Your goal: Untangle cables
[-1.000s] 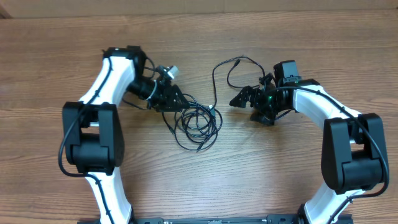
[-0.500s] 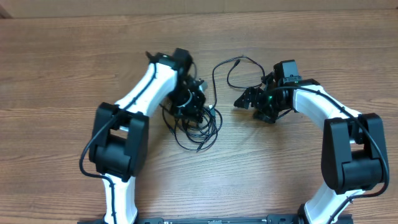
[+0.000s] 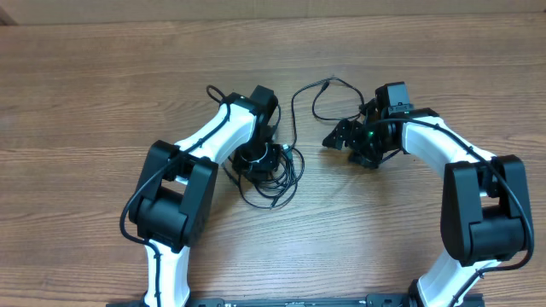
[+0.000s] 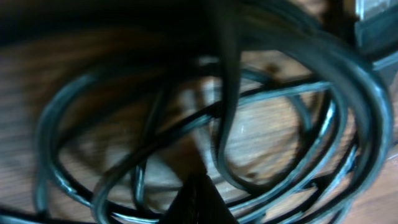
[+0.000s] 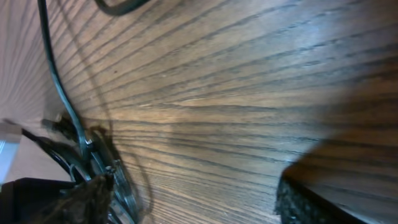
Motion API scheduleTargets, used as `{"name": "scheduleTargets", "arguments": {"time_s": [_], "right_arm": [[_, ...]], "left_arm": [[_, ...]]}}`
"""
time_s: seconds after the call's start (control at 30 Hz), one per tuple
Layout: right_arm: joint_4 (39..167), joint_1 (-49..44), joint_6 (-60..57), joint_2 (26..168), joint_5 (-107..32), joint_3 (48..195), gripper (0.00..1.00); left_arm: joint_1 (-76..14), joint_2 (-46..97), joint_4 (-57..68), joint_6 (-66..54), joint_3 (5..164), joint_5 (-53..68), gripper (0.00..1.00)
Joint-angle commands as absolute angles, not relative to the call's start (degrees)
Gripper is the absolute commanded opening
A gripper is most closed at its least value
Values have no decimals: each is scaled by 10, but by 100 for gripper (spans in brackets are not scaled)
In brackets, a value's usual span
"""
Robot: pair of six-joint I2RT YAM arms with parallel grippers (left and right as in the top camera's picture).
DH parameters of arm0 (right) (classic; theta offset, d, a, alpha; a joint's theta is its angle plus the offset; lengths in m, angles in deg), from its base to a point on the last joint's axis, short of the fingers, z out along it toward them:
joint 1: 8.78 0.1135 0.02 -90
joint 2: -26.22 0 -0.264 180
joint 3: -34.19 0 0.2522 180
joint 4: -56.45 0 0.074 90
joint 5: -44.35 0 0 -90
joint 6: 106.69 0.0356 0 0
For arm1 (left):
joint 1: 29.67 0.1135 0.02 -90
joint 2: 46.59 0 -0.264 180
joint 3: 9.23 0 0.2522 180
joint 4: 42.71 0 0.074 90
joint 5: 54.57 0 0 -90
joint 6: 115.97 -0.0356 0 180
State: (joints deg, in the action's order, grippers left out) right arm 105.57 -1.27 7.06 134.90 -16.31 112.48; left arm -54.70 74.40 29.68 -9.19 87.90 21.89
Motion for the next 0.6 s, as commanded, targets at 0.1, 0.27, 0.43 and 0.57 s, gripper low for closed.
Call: {"name": "scheduleTargets", "arguments": {"time_s": [0.1,0.27,0.43,0.57], "right_arm": [[1054,45,75,1336,-174,1124,76],[1006,106,169,1336,-240,1124,73],[924,142,224,1336,-301,1124,70],[869,161,224,1337,-325,1124,66]], "left_arm": [[-537,743,267,-63,819,373,4],[-533,743,251,-62,795,373,4],[-533,743,250,-62,777,373,4],[-533,743,245,-62,765,369,4]]}}
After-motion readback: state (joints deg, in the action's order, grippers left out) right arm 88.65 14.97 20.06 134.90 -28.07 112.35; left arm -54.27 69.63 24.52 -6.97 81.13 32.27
